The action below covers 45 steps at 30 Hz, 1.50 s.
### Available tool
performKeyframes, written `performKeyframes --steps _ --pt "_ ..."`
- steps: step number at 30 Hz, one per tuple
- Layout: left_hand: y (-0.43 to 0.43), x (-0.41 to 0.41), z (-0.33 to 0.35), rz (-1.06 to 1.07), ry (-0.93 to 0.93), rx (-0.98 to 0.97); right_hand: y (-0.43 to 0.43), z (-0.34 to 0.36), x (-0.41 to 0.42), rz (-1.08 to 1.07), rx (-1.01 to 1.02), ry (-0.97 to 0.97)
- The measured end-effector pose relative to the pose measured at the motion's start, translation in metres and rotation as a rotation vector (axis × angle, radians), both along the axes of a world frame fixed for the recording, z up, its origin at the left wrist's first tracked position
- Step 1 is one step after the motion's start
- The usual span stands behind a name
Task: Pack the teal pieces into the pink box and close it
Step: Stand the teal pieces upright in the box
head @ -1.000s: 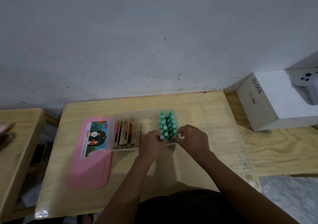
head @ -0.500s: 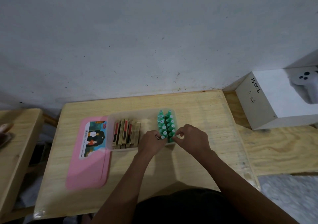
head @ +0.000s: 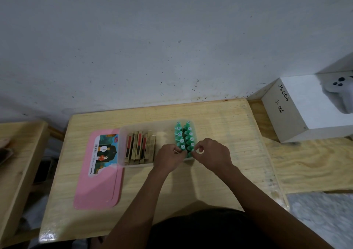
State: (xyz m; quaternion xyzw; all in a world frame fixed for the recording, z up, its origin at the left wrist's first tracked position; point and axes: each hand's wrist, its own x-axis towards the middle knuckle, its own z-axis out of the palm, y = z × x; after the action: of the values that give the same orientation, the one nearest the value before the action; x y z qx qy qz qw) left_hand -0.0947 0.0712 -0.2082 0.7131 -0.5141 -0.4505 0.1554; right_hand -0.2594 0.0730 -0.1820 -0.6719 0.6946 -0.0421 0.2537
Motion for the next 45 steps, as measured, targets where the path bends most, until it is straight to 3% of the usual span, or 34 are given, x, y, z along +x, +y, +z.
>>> performKeyframes --steps 11,22,32,37,45 --pt "0.003 0.001 0.005 -0.045 -0.138 -0.059 0.000 0.004 -0.001 0.010 -0.011 0.017" --pt "-0.007 0.005 0.011 -0.177 -0.159 -0.265 -0.003 0.010 0.004 0.152 -0.002 -0.052" --pt "-0.011 0.012 0.009 -0.260 -0.150 -0.218 0.003 0.003 -0.003 0.144 -0.007 -0.082" --pt "-0.015 0.012 0.008 -0.253 -0.164 -0.210 0.003 0.004 0.016 0.197 -0.038 0.013" --pt "-0.015 0.011 0.005 -0.192 -0.134 -0.193 0.000 0.001 0.028 0.091 0.008 0.089"
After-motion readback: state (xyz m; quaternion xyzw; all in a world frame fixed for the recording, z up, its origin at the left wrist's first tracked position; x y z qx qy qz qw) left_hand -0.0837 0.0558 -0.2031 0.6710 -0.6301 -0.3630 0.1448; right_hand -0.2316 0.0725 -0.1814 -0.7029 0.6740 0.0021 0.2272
